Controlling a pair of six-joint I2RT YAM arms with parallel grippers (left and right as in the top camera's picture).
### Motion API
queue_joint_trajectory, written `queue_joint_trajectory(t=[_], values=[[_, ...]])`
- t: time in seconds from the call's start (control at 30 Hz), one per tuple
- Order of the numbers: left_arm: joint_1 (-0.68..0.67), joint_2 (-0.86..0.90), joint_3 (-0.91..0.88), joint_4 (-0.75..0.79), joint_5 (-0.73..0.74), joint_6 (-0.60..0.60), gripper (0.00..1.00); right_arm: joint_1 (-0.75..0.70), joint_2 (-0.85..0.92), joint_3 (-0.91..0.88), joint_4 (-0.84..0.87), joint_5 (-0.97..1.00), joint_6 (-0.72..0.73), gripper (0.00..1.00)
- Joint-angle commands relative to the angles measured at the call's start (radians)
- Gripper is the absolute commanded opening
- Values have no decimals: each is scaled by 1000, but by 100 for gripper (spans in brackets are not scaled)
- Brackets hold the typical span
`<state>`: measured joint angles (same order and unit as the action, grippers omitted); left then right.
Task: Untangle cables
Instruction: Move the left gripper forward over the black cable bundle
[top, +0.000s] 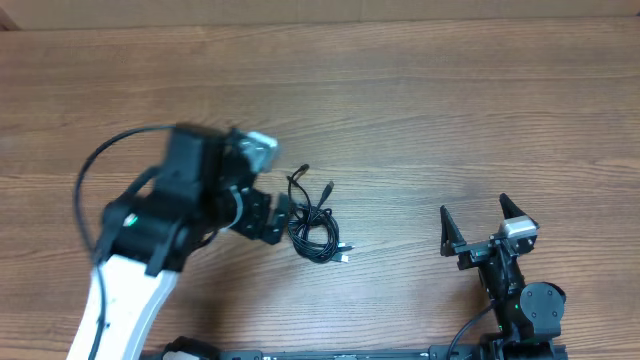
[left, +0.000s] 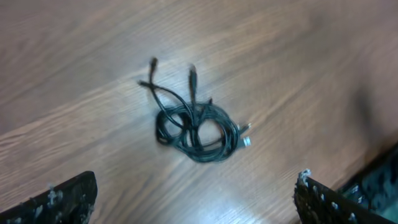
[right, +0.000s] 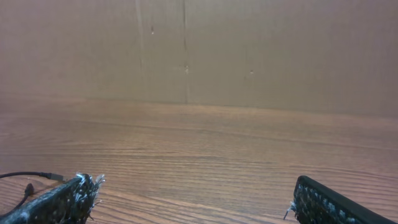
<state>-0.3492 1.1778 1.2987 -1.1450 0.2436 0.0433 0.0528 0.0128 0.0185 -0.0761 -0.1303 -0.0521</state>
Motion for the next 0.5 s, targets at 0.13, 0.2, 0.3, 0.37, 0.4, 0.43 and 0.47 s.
queue_joint_trajectory(t=[0.13,0.2,0.3,0.37,0.4,0.43,0.47], values=[[-132,164,45,-82,-196,-21,100,-5,-11,-10,2,6,-2,100],[-137,209,45,-105,-262,-20,100,-5,-11,-10,2,6,-2,100],[-136,256,45,-103,-309,-20,99,-5,-11,-10,2,6,-2,100],[-135,284,45,-101,-307,-21,100,-5,-11,-10,2,6,-2,100],[-135,298,45,-98,-306,-21,100,-5,-10,-10,2,6,-2,100],[-135,316,45,-97,-304,-21,99,-5,-11,-10,2,6,-2,100],[-135,329,45,-97,-298,-21,100,-5,-11,-10,2,6,-2,100]])
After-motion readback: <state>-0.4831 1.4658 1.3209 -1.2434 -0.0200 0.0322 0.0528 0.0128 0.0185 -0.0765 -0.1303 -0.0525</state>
